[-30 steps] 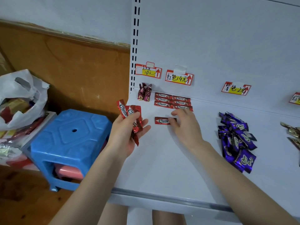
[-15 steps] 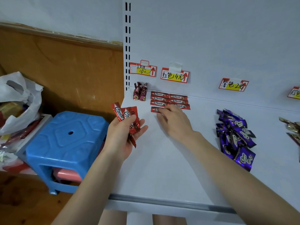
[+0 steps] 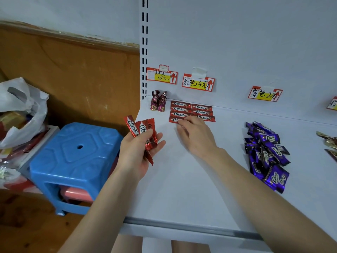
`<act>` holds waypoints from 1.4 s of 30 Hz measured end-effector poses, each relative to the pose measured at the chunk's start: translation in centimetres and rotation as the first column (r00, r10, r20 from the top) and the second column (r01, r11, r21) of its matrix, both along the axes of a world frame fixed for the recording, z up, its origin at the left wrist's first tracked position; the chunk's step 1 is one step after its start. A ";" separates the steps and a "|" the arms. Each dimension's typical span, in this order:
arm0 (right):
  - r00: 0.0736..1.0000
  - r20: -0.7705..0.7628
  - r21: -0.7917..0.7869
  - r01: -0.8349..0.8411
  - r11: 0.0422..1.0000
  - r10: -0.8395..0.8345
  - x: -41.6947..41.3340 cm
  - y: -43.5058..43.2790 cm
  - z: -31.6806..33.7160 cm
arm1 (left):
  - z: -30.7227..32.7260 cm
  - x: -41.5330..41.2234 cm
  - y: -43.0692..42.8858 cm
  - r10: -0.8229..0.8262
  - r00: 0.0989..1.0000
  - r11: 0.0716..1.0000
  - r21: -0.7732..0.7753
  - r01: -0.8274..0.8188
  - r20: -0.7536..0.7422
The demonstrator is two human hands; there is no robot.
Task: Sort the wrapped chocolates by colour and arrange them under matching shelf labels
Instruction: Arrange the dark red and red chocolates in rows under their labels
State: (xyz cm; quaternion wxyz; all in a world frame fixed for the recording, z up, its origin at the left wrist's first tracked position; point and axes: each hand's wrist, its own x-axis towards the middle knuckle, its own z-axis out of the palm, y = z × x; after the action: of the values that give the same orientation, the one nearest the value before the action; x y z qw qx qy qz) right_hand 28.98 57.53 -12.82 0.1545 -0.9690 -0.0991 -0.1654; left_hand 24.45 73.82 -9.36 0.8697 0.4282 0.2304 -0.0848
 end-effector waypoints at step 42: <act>0.936 -0.235 0.665 -0.043 0.745 0.264 -6.2 -4.2 5.1 | 0.8 -1.5 -2.9 -0.328 0.940 0.936 0.166 0.310 0.094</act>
State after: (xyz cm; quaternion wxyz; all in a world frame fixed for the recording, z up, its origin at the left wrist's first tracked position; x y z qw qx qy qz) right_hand 22.76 53.33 -7.68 0.5079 -0.8565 -0.0899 -0.0197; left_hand 22.97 70.90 -8.55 0.8223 0.5278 0.1107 -0.1818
